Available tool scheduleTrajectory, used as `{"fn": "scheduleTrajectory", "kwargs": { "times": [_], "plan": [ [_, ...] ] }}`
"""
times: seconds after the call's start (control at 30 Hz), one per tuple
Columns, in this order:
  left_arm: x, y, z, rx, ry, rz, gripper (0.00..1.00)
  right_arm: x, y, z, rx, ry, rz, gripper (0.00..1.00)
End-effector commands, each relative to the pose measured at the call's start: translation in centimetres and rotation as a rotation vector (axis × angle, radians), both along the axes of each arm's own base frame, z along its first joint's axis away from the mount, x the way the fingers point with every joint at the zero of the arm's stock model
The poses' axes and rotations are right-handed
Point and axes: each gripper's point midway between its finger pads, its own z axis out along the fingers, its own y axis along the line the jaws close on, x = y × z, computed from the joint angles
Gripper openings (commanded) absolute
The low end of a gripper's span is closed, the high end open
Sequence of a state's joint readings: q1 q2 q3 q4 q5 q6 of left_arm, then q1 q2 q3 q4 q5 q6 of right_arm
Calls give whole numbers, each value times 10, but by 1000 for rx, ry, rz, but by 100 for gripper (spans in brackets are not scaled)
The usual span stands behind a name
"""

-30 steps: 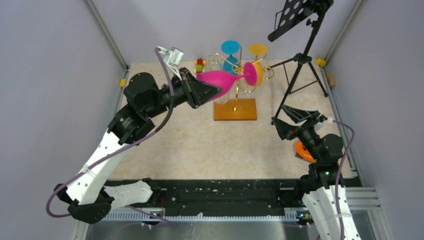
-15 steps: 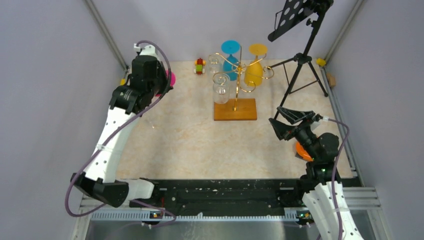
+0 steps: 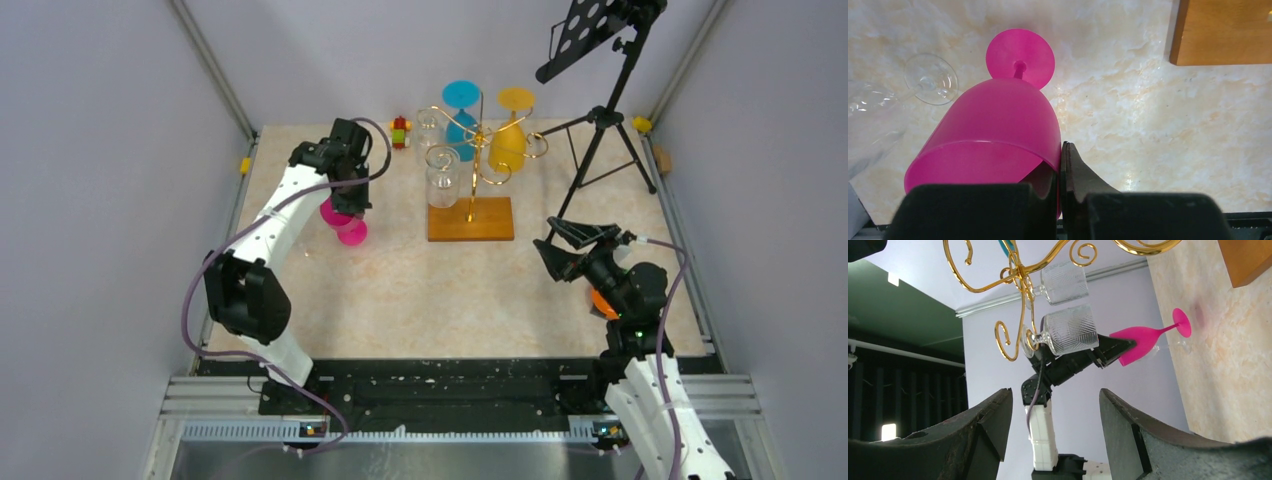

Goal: Take the wine glass off the wine glass rack

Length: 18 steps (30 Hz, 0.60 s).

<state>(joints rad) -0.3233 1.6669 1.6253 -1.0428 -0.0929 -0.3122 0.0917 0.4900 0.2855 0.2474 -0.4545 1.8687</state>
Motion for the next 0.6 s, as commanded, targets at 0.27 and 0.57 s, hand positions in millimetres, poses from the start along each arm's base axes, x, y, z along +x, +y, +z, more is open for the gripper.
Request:
{"fn": "scheduleTrajectory", "kwargs": {
  "times": [0.27, 0.57],
  "plan": [
    [0, 15, -8, 30, 88, -24, 0, -2, 3, 8, -3, -57, 17, 65],
    [6, 30, -17, 55, 138, -16, 0, 2, 3, 5, -22, -44, 16, 64]
  ]
}}
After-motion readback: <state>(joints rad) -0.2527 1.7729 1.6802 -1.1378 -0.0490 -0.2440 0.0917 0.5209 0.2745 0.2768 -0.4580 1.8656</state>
